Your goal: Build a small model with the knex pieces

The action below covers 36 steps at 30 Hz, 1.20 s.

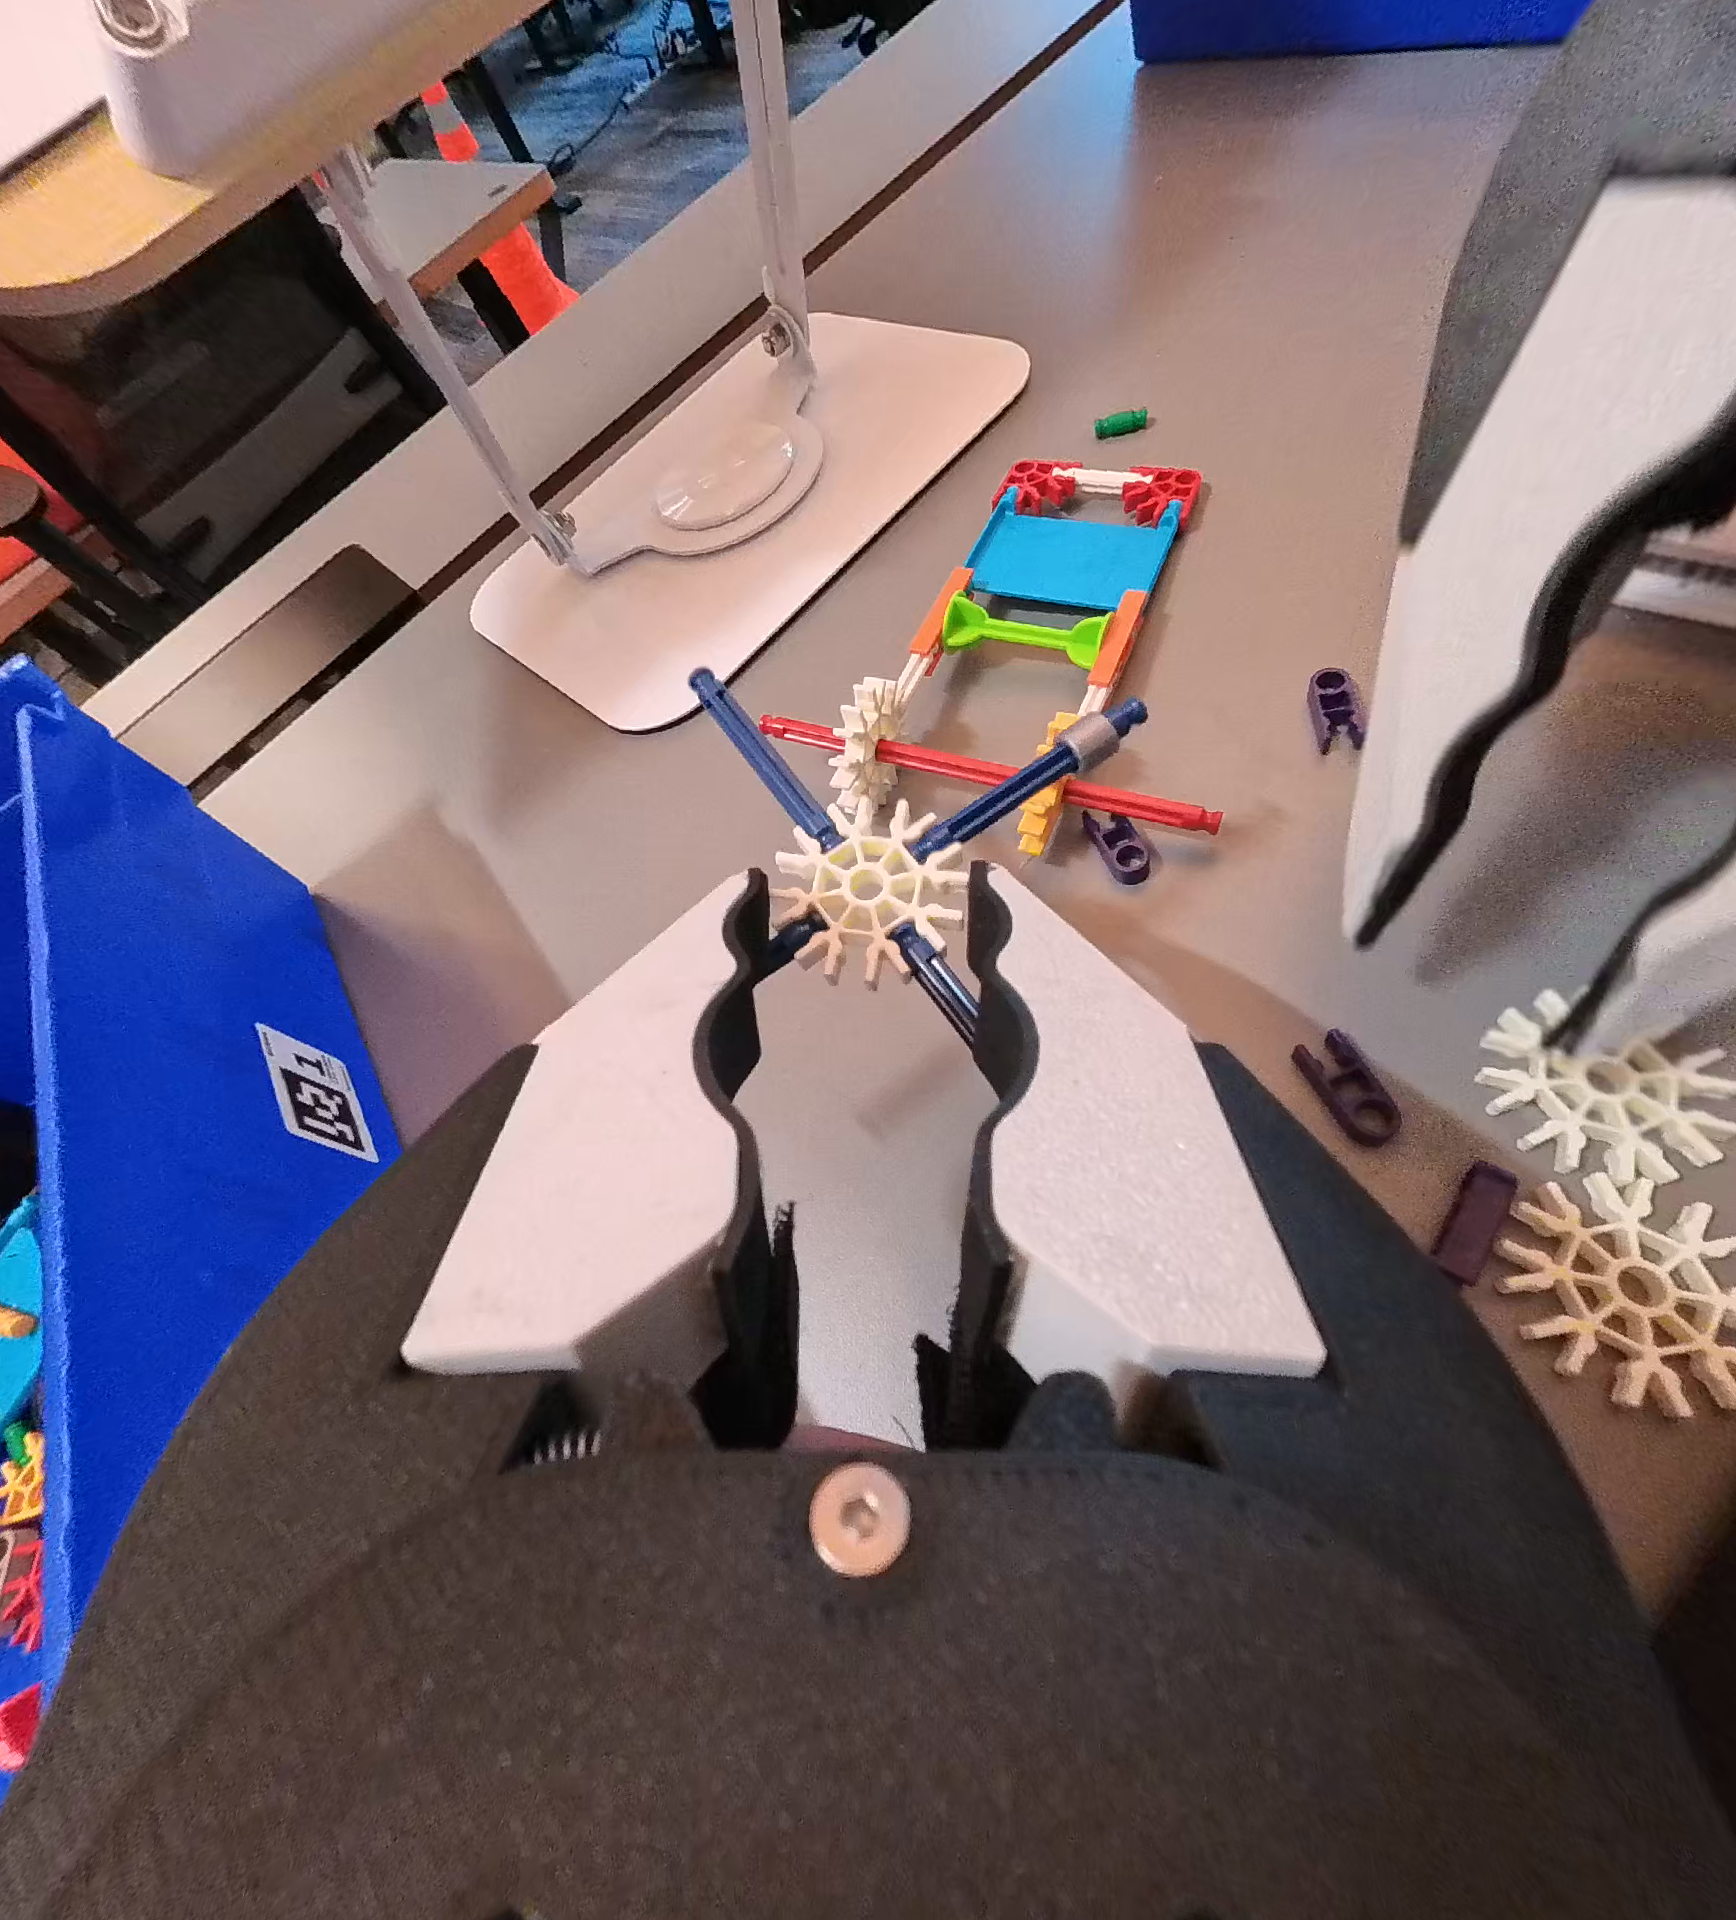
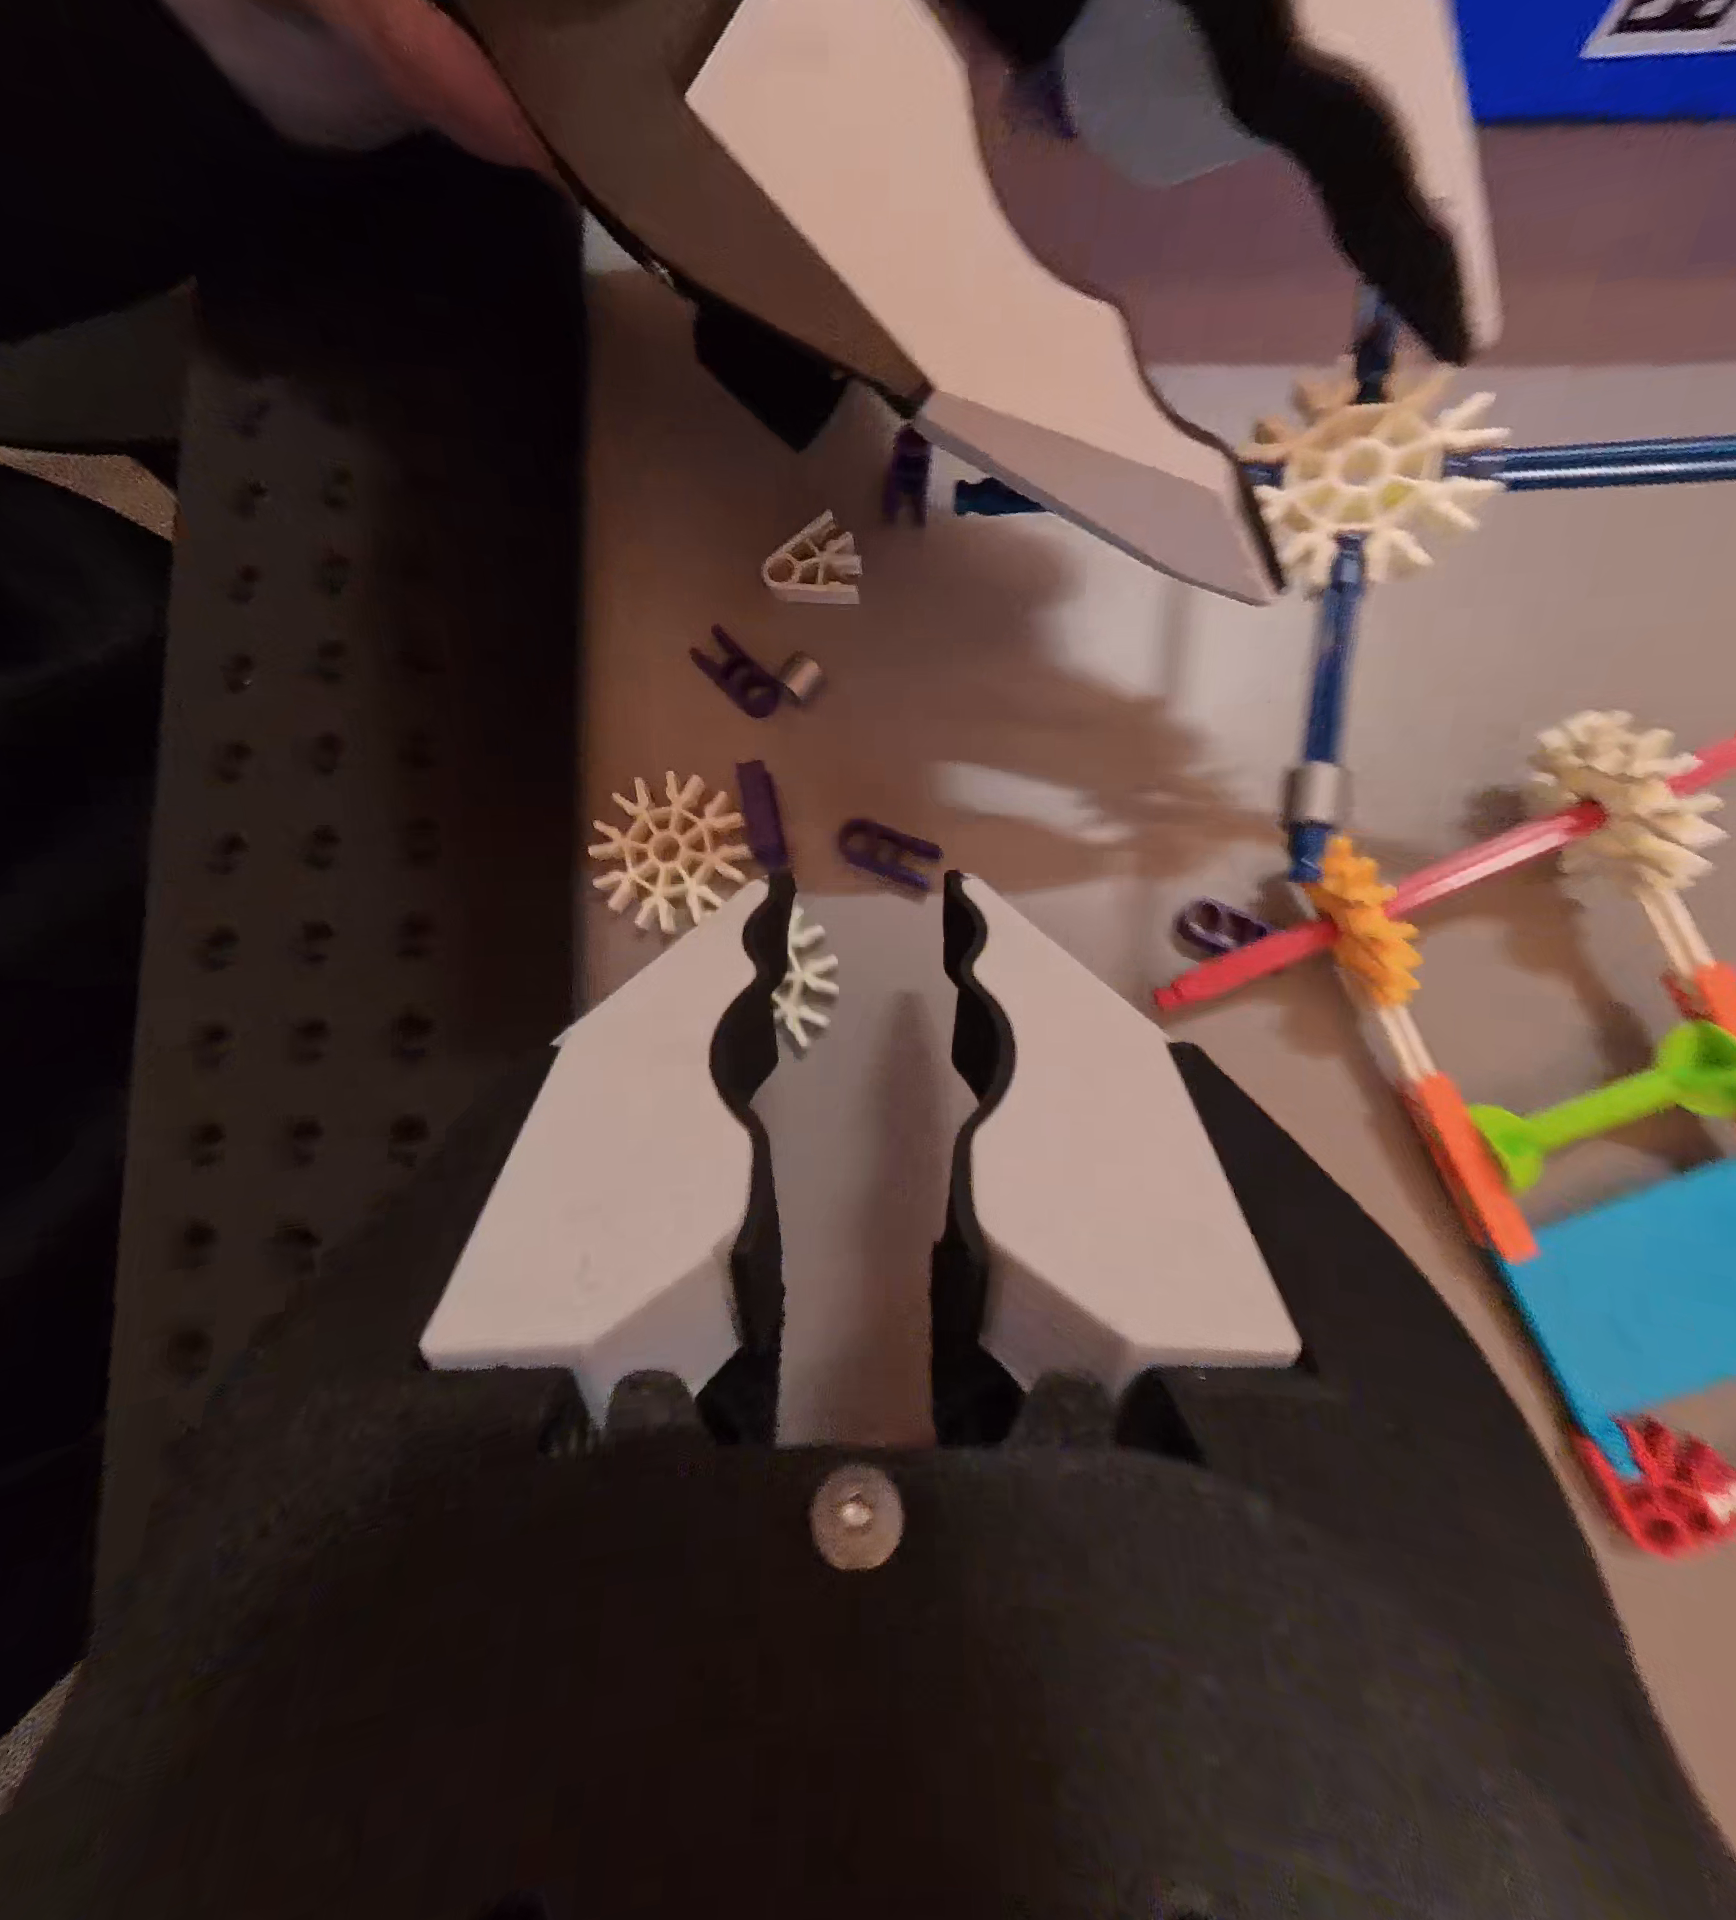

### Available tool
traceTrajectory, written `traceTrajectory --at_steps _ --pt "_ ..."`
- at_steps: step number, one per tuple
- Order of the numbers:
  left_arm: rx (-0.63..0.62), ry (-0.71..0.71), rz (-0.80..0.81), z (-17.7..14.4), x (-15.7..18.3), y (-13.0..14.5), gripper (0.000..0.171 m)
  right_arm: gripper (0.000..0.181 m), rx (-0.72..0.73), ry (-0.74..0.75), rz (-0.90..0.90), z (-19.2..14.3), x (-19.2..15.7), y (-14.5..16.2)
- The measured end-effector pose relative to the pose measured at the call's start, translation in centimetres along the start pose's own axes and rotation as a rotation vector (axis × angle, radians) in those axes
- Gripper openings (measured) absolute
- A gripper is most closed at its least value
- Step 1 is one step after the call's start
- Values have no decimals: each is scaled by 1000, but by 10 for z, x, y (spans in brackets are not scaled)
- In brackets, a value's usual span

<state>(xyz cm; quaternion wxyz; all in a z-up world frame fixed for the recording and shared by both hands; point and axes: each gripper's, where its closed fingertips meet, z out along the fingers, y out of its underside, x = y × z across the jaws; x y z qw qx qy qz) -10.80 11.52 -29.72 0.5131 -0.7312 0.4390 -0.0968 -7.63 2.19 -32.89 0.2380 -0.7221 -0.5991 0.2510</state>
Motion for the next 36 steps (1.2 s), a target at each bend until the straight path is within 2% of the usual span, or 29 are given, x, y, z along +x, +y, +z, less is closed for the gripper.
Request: traceTrajectory --at_steps 3,7,10,12,14,17,20,23,28,31,36 --pt "7 2 2 -1 1 -2 36 29 -20 13 -26 16 -5 -3" --pt "16 2 2 -3 0 -3 36 22 -42 -6 -70 30 -10 0" --pt "20 4 3 -4 0 -4 36 25 -61 -46 -37 32 -11 5" --pt "21 6 4 -4 1 -4 36 26 -87 -81 -35 27 -13 12" --pt "19 12 8 -3 2 -3 37 19 -138 -130 -54 20 -18 24" --pt "16 18 20 -3 3 -3 36 18 -181 -77 -88 6 -6 36" --pt "3 50 42 -3 7 0 36 14 -155 -47 -45 -12 3 39" --pt "-12 54 67 -3 9 3 36 21 -172 35 -11 -23 14 46" --pt "-23 58 80 0 14 4 37 21 -216 37 26 -17 8 59" --pt "-26 59 82 0 14 4 37 23 -189 -23 38 -8 0 54" --pt "-28 56 98 -3 12 5 37 29 -115 -35 2 10 2 32"
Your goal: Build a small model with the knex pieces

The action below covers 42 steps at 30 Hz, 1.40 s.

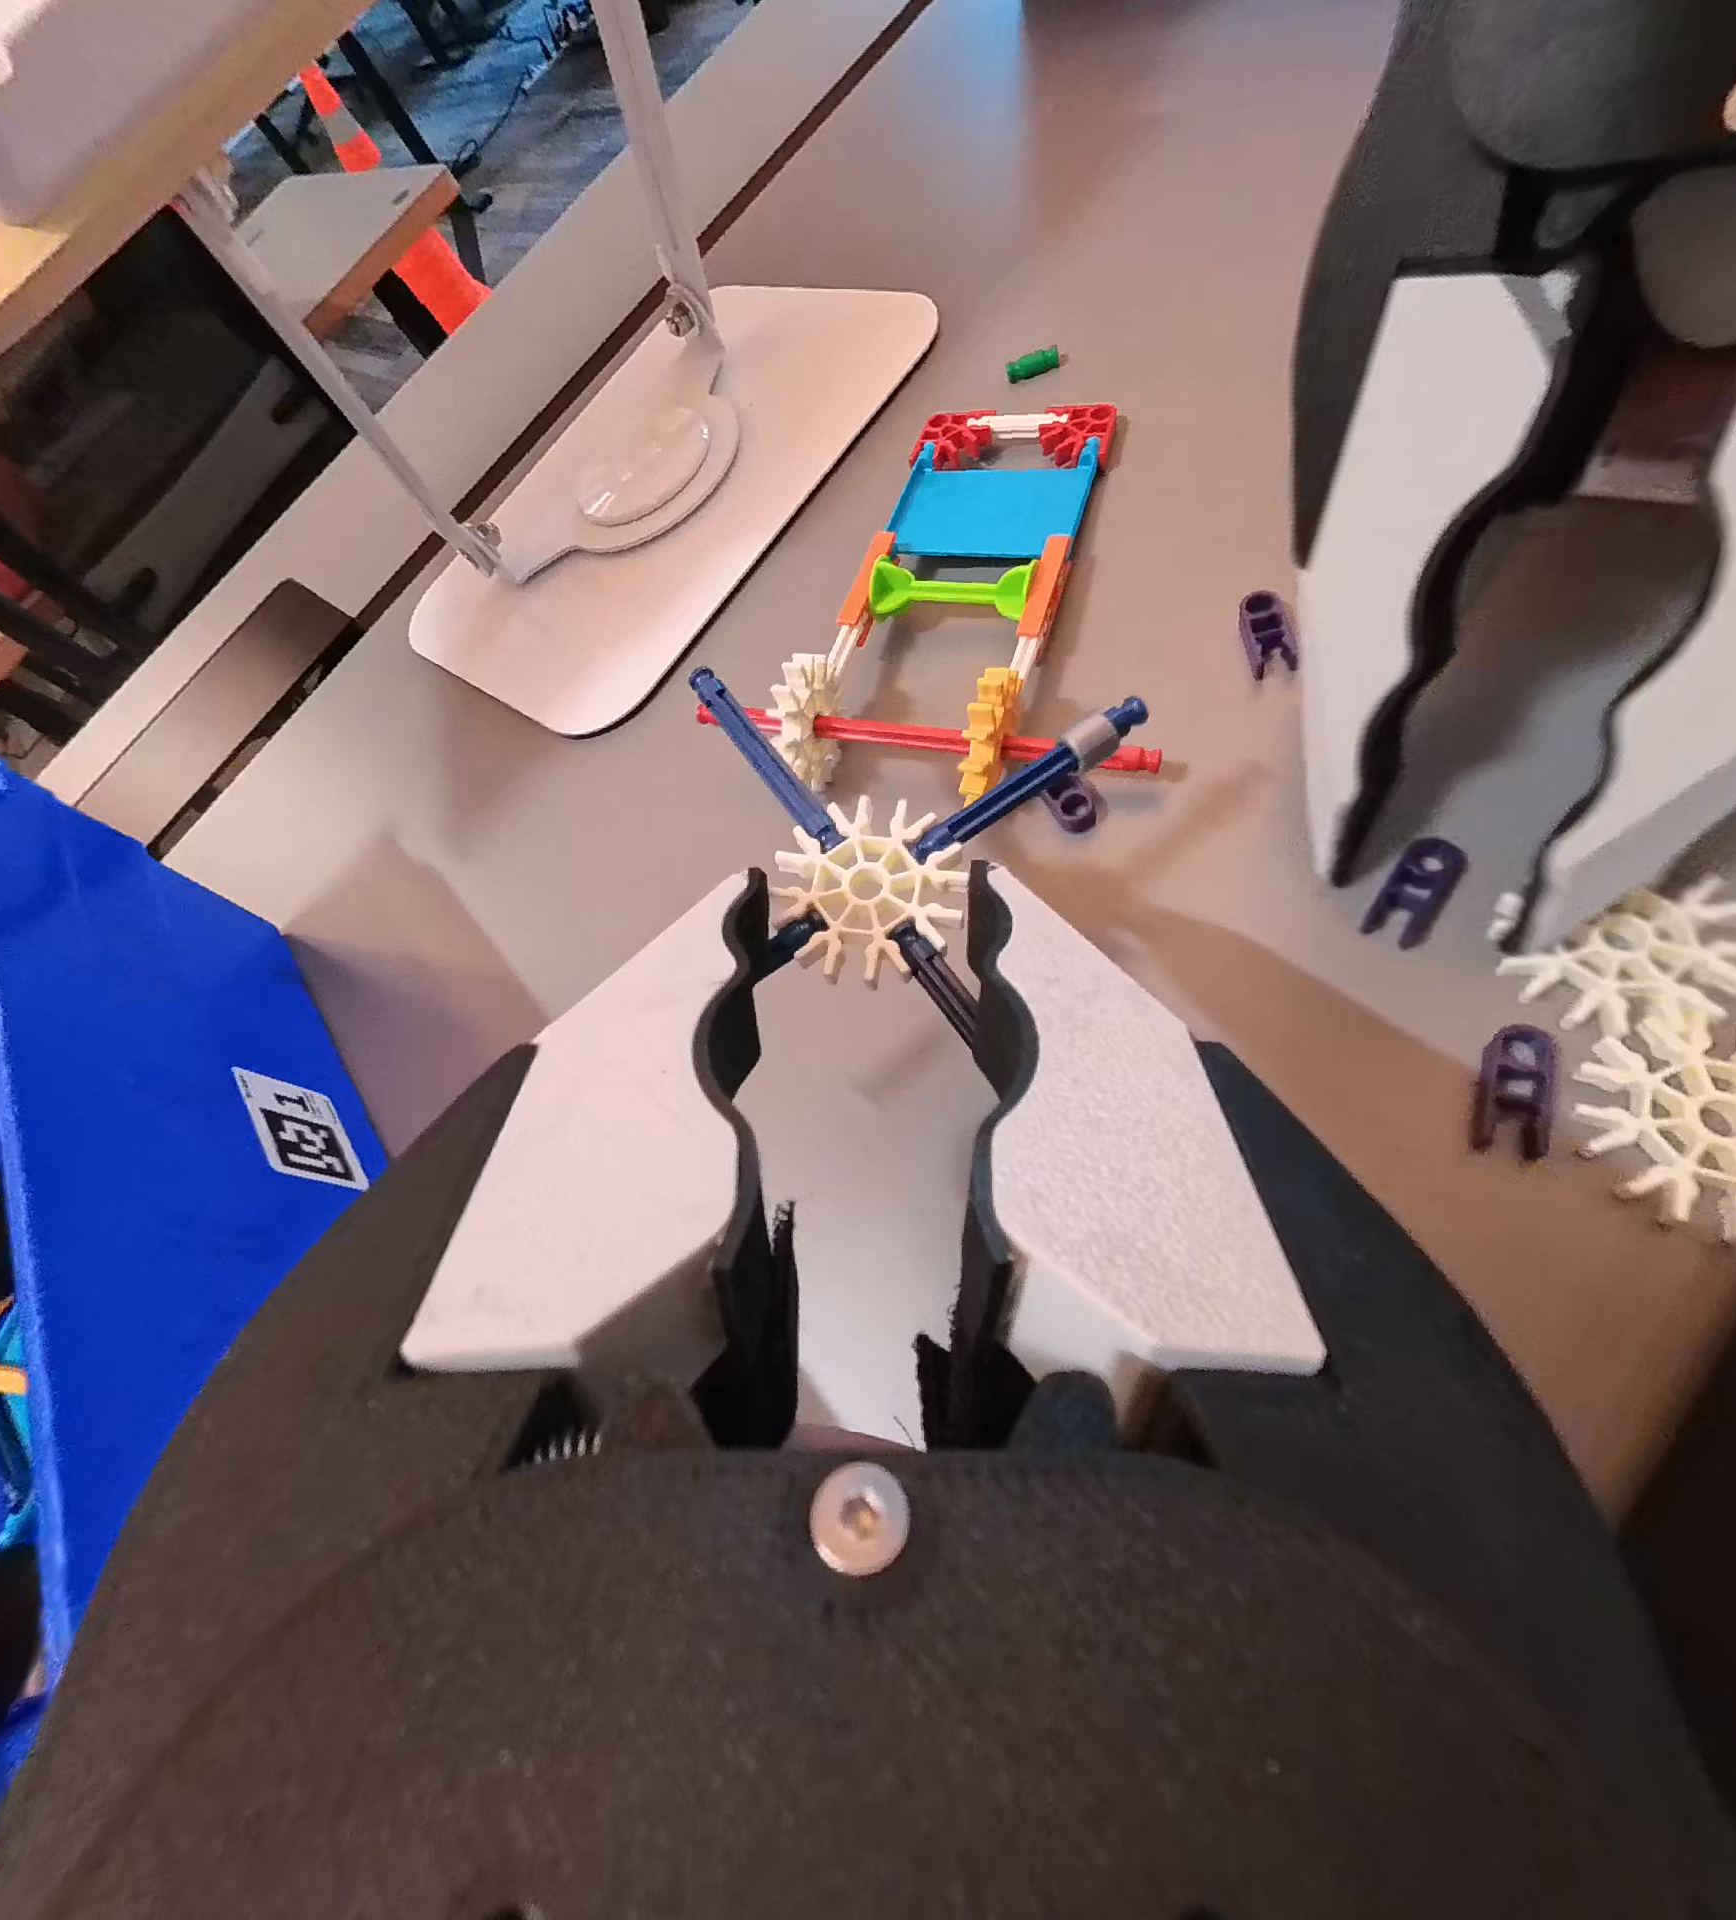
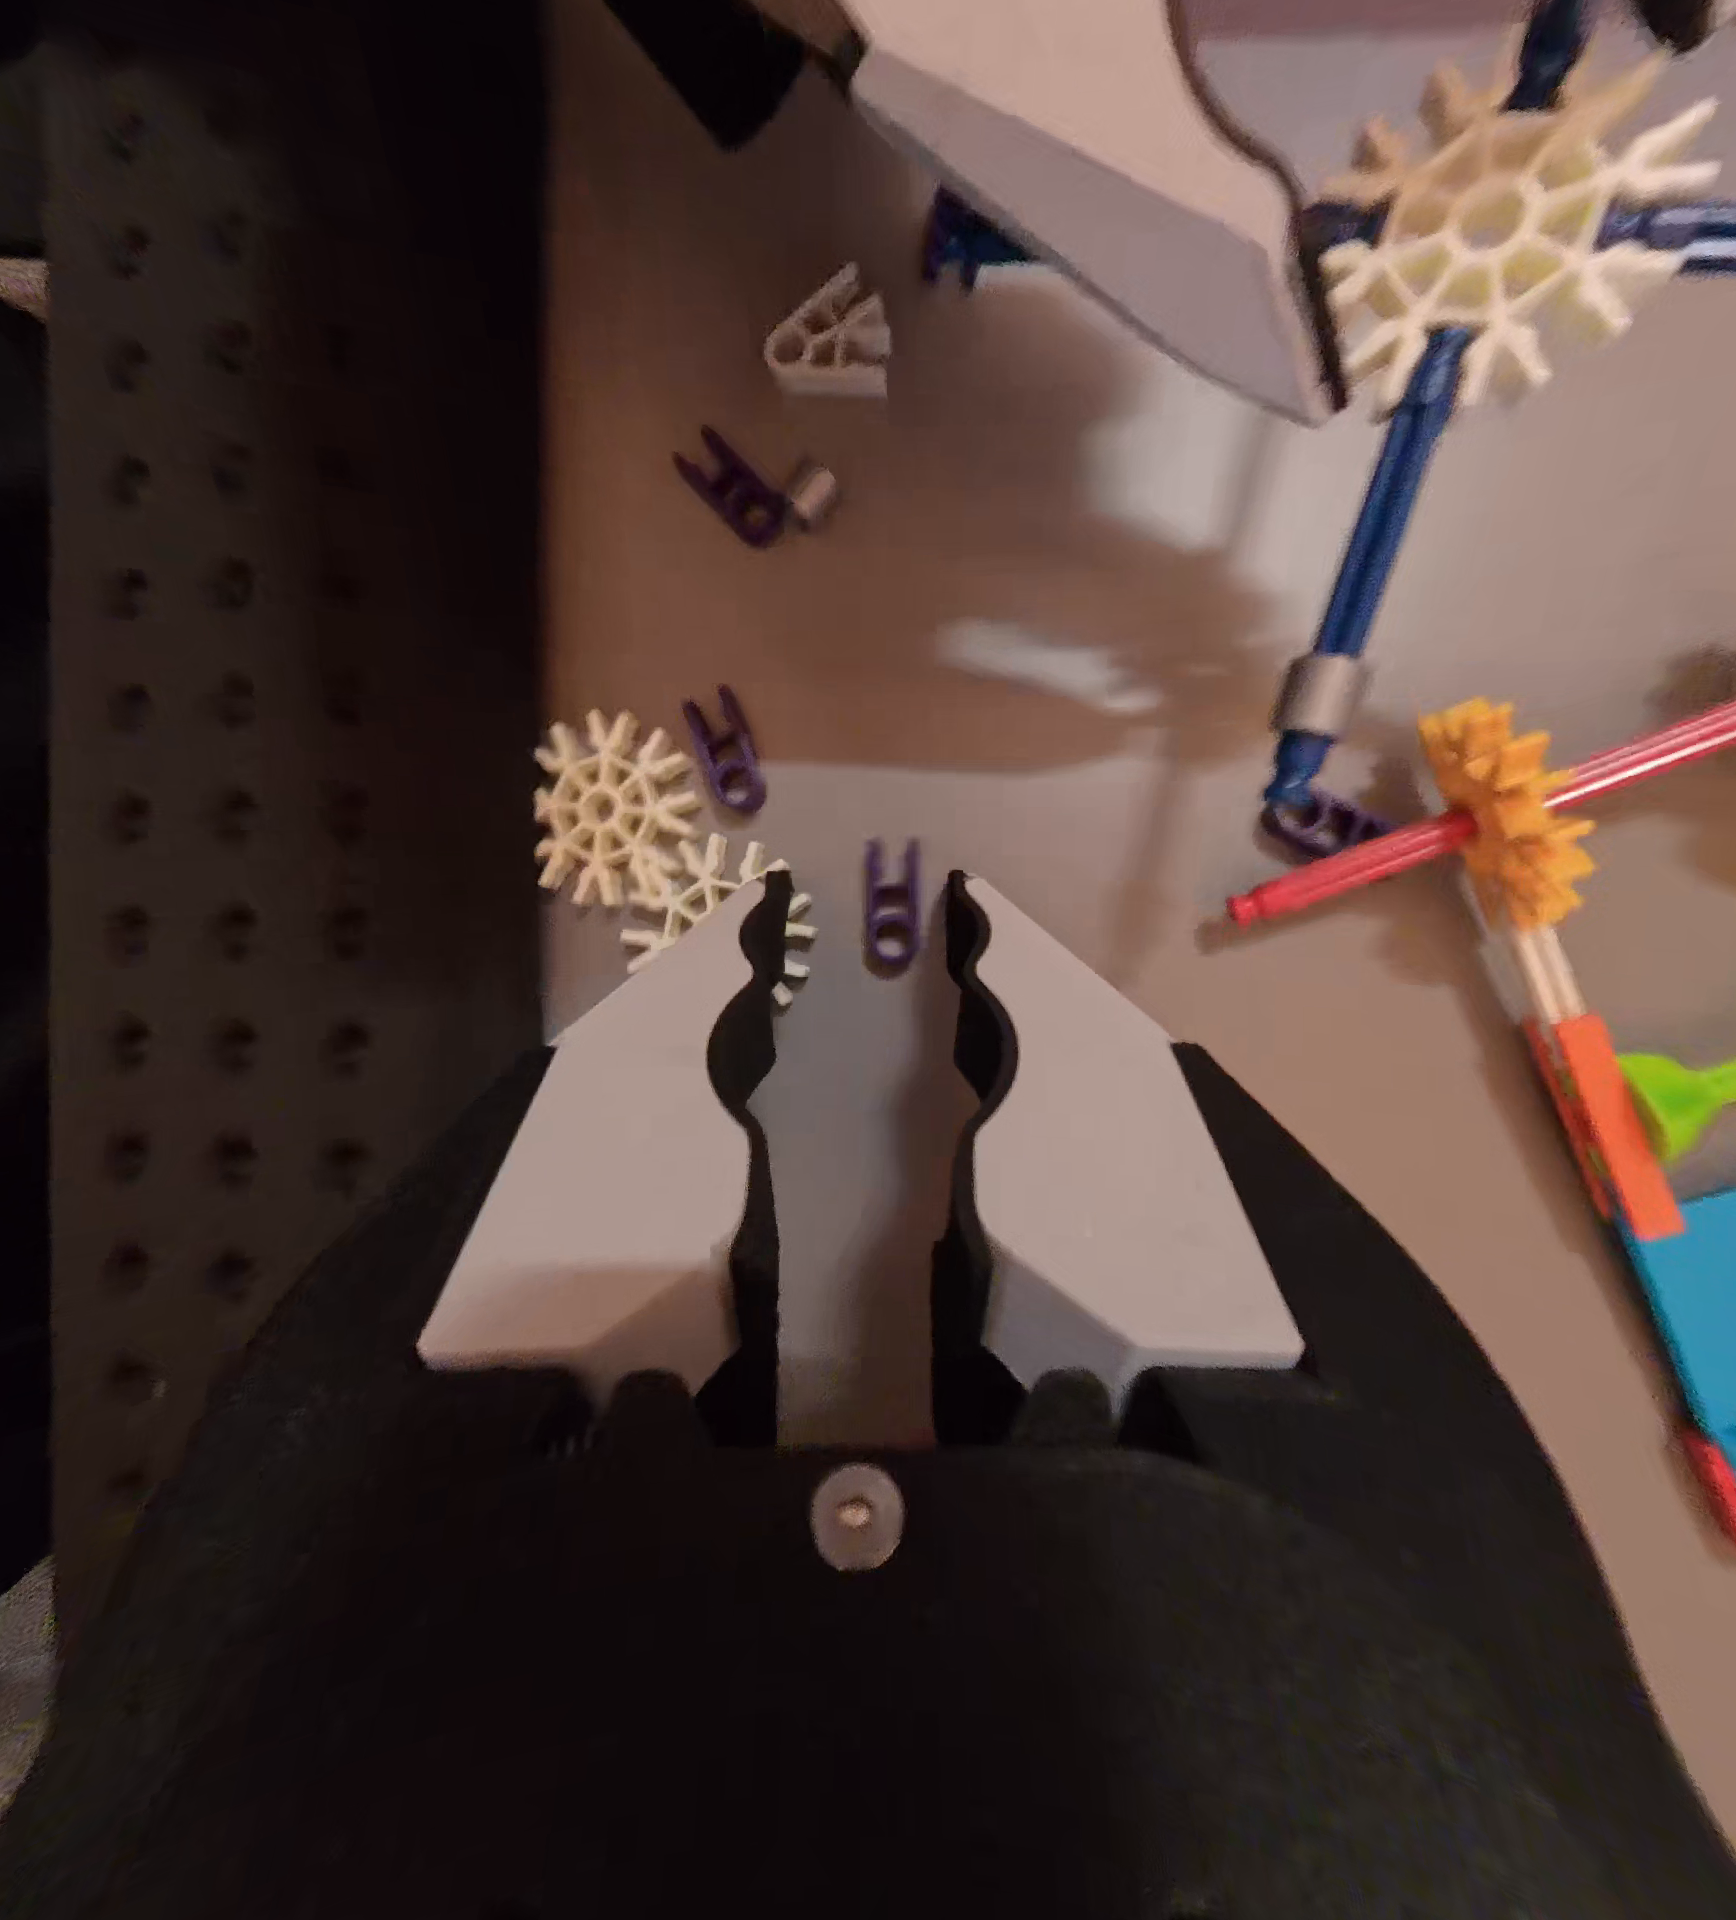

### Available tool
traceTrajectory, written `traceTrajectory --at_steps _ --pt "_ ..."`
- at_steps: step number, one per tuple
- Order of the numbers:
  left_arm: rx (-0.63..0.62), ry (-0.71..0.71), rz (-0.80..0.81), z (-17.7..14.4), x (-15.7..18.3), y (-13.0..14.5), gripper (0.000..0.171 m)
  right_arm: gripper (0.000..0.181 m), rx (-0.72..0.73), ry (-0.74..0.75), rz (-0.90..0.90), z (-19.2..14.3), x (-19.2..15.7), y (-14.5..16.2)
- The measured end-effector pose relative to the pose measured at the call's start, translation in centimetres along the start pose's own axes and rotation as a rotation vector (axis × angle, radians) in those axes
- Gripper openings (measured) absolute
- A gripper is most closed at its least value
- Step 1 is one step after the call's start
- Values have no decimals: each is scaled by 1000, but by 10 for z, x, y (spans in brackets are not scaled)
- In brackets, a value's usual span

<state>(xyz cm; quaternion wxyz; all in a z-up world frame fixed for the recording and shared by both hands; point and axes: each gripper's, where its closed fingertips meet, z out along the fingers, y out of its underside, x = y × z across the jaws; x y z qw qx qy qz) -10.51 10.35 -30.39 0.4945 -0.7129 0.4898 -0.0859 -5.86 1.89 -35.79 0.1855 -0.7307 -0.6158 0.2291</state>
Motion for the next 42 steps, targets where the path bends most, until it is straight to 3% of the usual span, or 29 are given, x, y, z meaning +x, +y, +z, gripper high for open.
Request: traceTrajectory --at_steps 6,10,20,42 --pt "-20 3 55 -7 0 5 37 21 20 69 -18 -6 3 -1" --pt "-55 52 70 -7 8 10 37 6 31 103 -16 -2 11 0" --pt "-135 73 26 0 12 25 37 6 110 196 107 4 35 -12" --pt "-207 89 12 6 21 38 36 11 83 222 90 -3 40 -9"
